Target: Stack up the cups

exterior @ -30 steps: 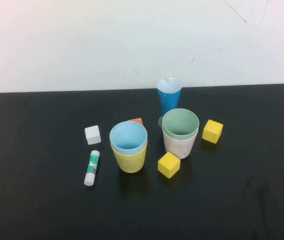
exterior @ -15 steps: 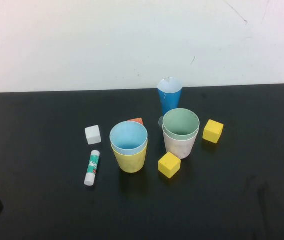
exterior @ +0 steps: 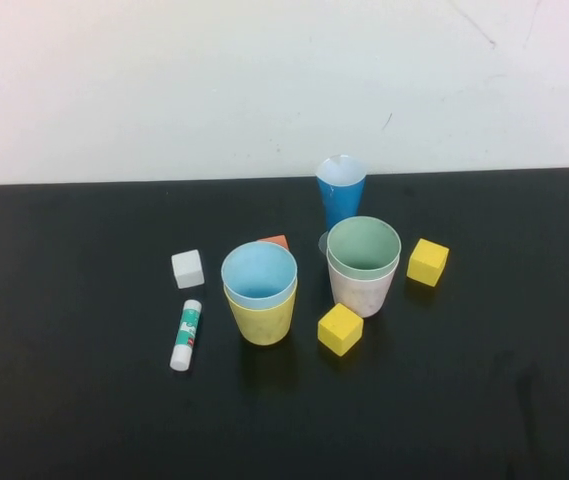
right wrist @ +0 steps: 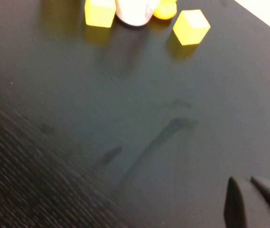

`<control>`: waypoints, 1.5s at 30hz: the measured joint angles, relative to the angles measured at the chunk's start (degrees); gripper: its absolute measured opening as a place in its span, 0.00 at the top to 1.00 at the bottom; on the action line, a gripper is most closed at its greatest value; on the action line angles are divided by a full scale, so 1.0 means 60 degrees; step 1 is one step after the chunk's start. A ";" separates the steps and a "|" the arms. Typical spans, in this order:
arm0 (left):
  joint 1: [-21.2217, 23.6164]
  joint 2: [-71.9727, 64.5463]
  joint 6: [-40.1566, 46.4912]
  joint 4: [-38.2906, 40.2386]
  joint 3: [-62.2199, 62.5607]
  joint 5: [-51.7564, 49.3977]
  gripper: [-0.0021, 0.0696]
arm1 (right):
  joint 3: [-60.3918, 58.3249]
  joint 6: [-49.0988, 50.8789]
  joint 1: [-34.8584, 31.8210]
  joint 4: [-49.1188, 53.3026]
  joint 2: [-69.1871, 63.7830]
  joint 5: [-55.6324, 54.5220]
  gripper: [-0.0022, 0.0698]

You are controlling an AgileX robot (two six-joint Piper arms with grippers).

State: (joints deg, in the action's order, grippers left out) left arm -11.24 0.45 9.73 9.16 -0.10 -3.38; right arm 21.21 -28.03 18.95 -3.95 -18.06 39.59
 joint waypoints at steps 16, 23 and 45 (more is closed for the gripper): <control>0.1314 0.0058 -0.1886 -0.0745 -0.0173 -0.2348 0.97 | 0.0000 0.0000 0.0000 -0.0013 0.0000 -0.0017 0.97; 0.1314 0.0058 -0.1949 -0.0778 -0.0156 -0.2369 0.97 | 0.0000 0.0000 0.0000 -0.0013 0.0000 -0.0017 0.97; 0.1314 0.0058 -0.1949 -0.0805 -0.0156 -0.2375 0.97 | -0.0800 -0.0506 -0.1248 0.0735 0.0915 -0.0819 0.97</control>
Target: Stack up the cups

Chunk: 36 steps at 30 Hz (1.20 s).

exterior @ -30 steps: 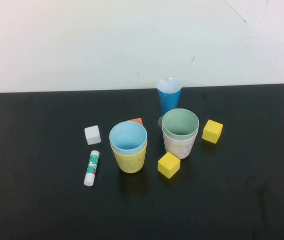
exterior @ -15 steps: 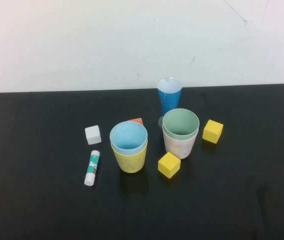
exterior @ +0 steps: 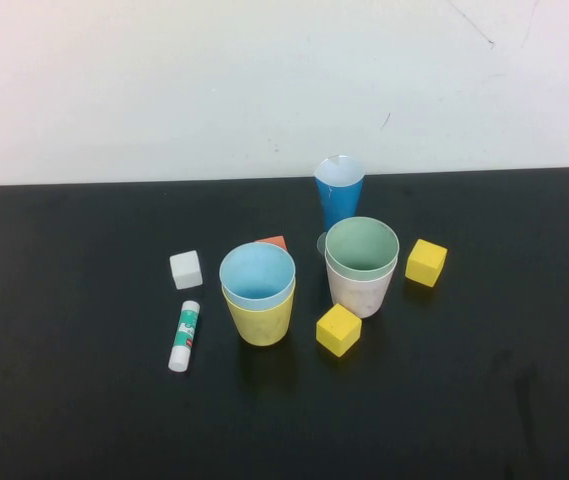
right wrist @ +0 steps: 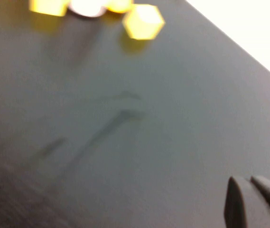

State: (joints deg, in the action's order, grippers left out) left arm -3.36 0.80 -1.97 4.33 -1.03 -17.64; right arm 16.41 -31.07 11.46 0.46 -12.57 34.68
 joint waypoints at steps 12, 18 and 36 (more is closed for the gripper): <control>0.0000 0.0000 0.0000 -0.0016 0.0000 -0.0016 0.97 | -0.2864 0.0000 -0.2641 -0.1032 0.2188 -0.2026 0.97; 0.0000 0.0000 0.0000 -0.0037 0.0000 -0.0016 0.97 | -0.2925 0.0000 -0.2716 -0.1102 0.2208 -0.2335 0.97; 0.0000 0.0000 0.0000 -0.0037 0.0000 -0.0016 0.97 | -0.2925 0.3277 -0.2716 -0.0077 0.2223 -0.2402 0.97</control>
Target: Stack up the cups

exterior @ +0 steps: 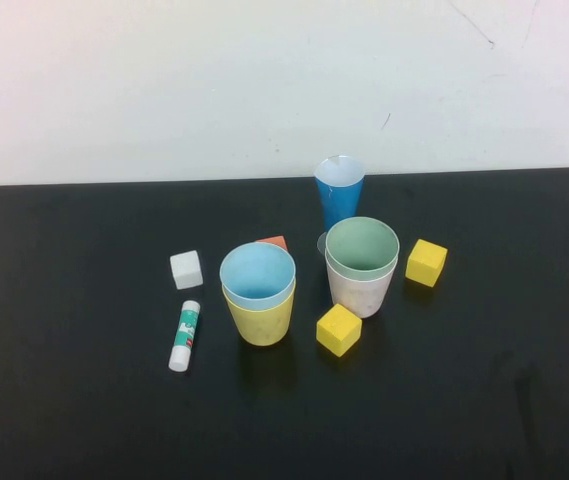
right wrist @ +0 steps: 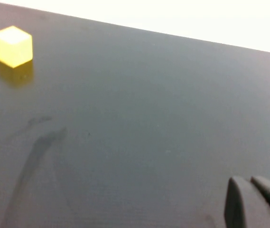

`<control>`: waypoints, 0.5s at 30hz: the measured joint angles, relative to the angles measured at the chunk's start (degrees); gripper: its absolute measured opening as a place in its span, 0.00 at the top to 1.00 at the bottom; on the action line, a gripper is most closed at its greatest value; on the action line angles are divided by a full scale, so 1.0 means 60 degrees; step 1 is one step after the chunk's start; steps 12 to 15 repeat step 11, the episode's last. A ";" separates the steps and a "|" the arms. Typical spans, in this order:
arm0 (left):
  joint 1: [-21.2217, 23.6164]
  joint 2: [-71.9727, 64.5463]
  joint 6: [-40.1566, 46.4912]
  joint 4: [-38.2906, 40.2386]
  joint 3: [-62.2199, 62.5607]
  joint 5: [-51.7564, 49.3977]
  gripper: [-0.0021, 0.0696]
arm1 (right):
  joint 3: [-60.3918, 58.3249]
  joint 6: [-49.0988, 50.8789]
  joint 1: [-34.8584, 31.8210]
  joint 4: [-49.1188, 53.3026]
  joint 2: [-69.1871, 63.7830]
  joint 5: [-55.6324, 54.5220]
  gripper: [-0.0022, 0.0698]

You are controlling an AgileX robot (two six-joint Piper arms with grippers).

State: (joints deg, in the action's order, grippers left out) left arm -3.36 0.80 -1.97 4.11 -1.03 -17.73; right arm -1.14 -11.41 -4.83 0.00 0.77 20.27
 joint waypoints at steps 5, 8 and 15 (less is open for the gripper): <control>0.0000 0.0000 0.0000 0.0000 0.0000 0.0000 0.97 | 0.0000 0.0700 0.0000 0.0369 0.0000 0.0000 0.97; 0.0000 0.0000 0.0000 0.0000 0.0000 0.0000 0.97 | 0.0000 0.0719 0.0000 0.0437 0.0000 0.0000 0.97; 0.0000 0.0000 0.0000 0.0000 0.0000 0.0000 0.97 | 0.0000 0.0719 0.0000 0.0437 0.0000 0.0000 0.97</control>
